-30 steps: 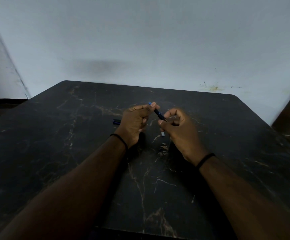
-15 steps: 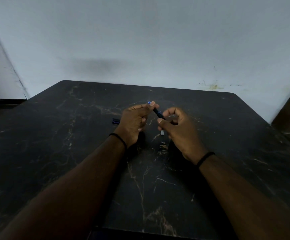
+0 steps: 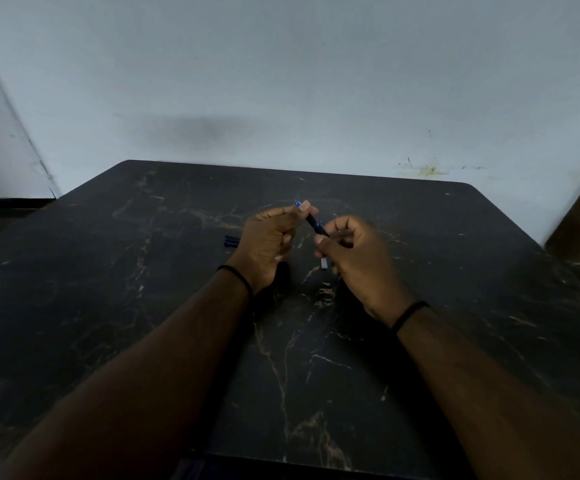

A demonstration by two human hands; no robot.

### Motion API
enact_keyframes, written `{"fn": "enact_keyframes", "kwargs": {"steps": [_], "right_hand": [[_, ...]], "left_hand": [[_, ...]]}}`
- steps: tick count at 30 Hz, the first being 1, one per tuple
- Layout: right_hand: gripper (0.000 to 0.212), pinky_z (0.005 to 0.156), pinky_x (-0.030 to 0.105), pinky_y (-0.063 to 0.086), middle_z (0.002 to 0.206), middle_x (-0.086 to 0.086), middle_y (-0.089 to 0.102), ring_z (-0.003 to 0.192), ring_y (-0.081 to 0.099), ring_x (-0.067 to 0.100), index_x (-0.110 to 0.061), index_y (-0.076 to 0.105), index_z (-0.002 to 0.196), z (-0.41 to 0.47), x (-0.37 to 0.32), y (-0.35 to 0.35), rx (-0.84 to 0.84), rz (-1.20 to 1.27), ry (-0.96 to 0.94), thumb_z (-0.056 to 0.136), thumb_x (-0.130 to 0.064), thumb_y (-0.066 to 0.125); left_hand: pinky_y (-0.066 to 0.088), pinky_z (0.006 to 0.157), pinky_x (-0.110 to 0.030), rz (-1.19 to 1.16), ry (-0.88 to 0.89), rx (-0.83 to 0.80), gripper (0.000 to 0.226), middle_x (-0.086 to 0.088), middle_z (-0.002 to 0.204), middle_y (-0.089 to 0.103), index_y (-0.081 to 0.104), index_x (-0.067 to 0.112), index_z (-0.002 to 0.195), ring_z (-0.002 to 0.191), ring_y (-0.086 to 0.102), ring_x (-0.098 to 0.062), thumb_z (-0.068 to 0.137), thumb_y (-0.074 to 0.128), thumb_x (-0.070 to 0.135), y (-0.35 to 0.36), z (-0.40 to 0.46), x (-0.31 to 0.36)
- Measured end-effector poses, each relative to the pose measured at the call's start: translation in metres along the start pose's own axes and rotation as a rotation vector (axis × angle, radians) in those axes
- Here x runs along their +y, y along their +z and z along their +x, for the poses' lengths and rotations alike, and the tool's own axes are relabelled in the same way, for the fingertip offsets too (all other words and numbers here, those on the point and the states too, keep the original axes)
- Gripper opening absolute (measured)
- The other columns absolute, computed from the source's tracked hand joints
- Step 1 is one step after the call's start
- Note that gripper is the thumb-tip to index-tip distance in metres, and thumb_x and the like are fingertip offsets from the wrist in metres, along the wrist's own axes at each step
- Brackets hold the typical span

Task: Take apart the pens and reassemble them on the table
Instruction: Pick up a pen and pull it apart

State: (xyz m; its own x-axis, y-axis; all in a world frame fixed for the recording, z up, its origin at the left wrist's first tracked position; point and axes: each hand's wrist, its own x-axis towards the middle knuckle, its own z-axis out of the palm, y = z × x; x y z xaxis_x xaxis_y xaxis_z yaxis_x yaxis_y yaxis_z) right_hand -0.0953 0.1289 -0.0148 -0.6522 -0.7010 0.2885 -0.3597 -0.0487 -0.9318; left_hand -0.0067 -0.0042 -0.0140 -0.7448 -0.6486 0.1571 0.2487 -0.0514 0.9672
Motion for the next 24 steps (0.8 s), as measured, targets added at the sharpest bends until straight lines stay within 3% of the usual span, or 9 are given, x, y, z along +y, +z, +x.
{"fn": "enact_keyframes", "kwargs": {"steps": [3,5,8,15,20,21,24], "right_hand": [[0.014,0.068,0.026,0.052,0.093,0.004,0.071,0.079,0.067,0.012,-0.017,0.064,0.099,0.0005,0.0012,0.0013,0.020,-0.024,-0.014,0.088,-0.022,0.071],[0.012,0.063,0.021,0.049,0.083,0.002,0.071,0.066,0.062,0.003,-0.014,0.069,0.096,-0.0014,-0.0007,0.0009,0.014,-0.022,-0.036,0.093,-0.025,0.065],[0.031,0.053,0.020,0.040,0.074,0.010,0.070,0.048,0.048,-0.001,-0.006,0.072,0.088,-0.0015,-0.0009,0.0001,0.024,-0.065,-0.041,0.101,-0.026,0.052],[0.004,0.062,0.028,0.049,0.083,0.008,0.069,0.066,0.059,0.012,-0.016,0.064,0.090,0.0016,-0.0002,-0.0001,0.031,-0.040,-0.033,0.091,-0.018,0.068],[0.014,0.072,0.035,0.057,0.089,0.003,0.070,0.079,0.068,0.016,-0.021,0.064,0.101,0.0017,0.0035,0.0011,0.040,-0.047,-0.014,0.088,-0.026,0.070],[0.013,0.069,0.033,0.055,0.086,0.002,0.071,0.074,0.067,0.011,-0.019,0.067,0.100,0.0008,0.0030,0.0003,0.036,-0.047,-0.017,0.092,-0.029,0.066],[0.034,0.056,0.029,0.040,0.070,0.006,0.067,0.048,0.050,0.001,-0.011,0.071,0.084,-0.0020,0.0002,-0.0010,0.037,-0.108,-0.042,0.101,-0.032,0.051]], "left_hand": [[0.015,0.039,-0.023,0.002,0.000,-0.005,0.023,0.003,0.047,0.035,0.075,0.013,0.097,0.038,0.022,-0.009,0.093,0.061,0.030,0.0006,-0.0013,0.0009],[0.016,0.037,-0.021,-0.004,0.004,-0.008,0.023,0.003,0.046,0.035,0.075,0.012,0.097,0.037,0.022,-0.009,0.092,0.062,0.030,0.0010,-0.0014,0.0010],[0.015,0.038,-0.023,0.008,0.000,-0.005,0.024,0.003,0.046,0.035,0.074,0.011,0.099,0.038,0.022,-0.010,0.091,0.062,0.031,0.0014,-0.0009,0.0011],[0.015,0.038,-0.023,0.017,-0.014,-0.010,0.024,0.005,0.047,0.036,0.074,0.012,0.100,0.037,0.023,-0.008,0.092,0.061,0.031,0.0024,-0.0026,0.0027],[0.012,0.041,-0.027,0.029,-0.016,-0.009,0.022,0.004,0.047,0.037,0.075,0.015,0.096,0.039,0.023,-0.008,0.092,0.061,0.031,0.0026,-0.0038,0.0033],[0.011,0.042,-0.028,0.026,-0.014,-0.010,0.022,0.004,0.048,0.036,0.075,0.015,0.096,0.039,0.023,-0.009,0.092,0.061,0.032,0.0026,-0.0038,0.0033],[0.011,0.042,-0.028,0.018,-0.015,0.001,0.022,0.004,0.047,0.035,0.076,0.014,0.096,0.038,0.022,-0.008,0.092,0.062,0.030,0.0034,-0.0038,0.0032]]}}
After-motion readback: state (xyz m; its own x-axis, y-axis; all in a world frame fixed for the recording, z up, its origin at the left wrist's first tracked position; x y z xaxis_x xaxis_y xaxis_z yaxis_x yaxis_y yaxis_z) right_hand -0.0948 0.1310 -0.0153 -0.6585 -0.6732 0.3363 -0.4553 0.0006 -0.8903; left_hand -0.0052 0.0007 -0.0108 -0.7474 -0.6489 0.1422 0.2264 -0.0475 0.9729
